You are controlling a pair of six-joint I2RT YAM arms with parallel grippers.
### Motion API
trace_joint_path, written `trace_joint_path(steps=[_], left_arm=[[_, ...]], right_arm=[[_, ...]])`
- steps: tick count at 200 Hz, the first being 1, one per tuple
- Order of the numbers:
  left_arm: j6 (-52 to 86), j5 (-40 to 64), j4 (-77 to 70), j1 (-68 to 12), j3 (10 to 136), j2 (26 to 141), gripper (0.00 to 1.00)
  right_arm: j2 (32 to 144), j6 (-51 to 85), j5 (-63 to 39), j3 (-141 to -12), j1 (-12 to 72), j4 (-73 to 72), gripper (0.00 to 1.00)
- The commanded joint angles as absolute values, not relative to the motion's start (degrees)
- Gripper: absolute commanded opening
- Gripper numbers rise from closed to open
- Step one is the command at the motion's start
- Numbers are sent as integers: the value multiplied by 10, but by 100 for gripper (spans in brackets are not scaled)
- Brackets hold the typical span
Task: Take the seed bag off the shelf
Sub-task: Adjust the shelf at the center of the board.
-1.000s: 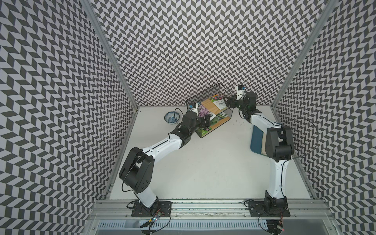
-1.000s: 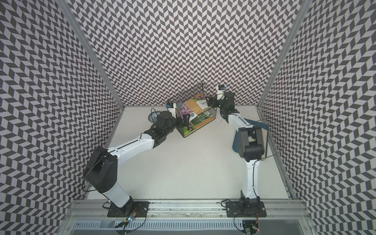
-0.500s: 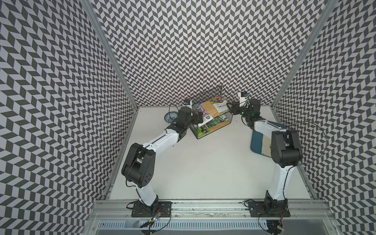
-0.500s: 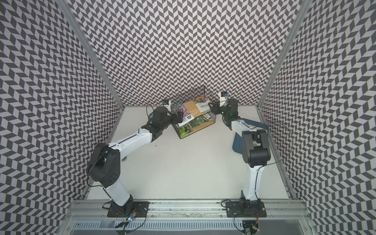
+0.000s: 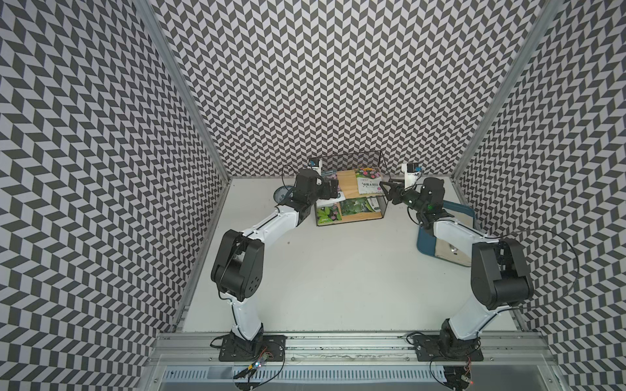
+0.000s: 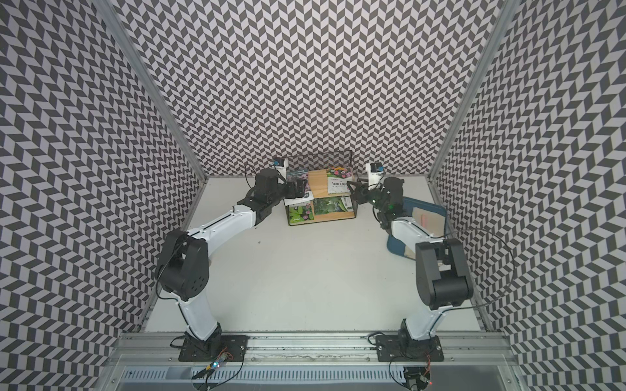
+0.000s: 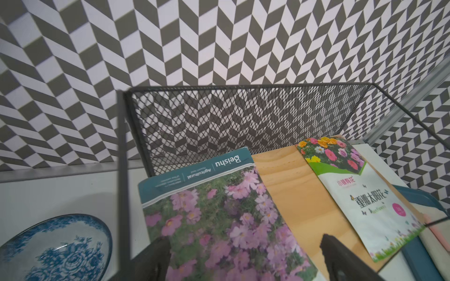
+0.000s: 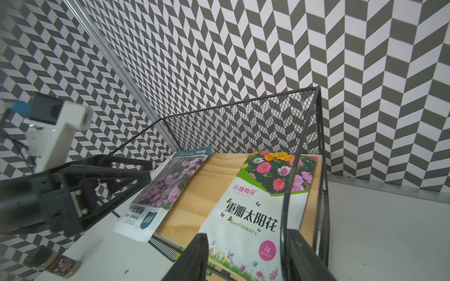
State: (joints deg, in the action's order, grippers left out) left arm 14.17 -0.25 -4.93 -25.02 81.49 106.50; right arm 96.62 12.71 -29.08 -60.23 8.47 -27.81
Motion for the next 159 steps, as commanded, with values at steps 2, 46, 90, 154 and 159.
trace_joint_path(steps=[2, 46, 90, 154, 159], left_arm=[[137, 22, -41, -252, 832, 1078, 100], [141, -16, -45, -247, 795, 1048, 100], [149, 11, -89, -224, 729, 977, 100], [199, -33, -45, -208, 626, 818, 100], [200, -36, -47, -208, 610, 801, 100]], right_arm=[[939, 125, -284, -587, 93, -298, 55], [917, 117, -229, -598, 93, -249, 66], [868, 126, -131, -572, 92, -217, 83], [724, 172, -101, -497, 95, -147, 91], [710, 178, -107, -488, 98, -145, 91]])
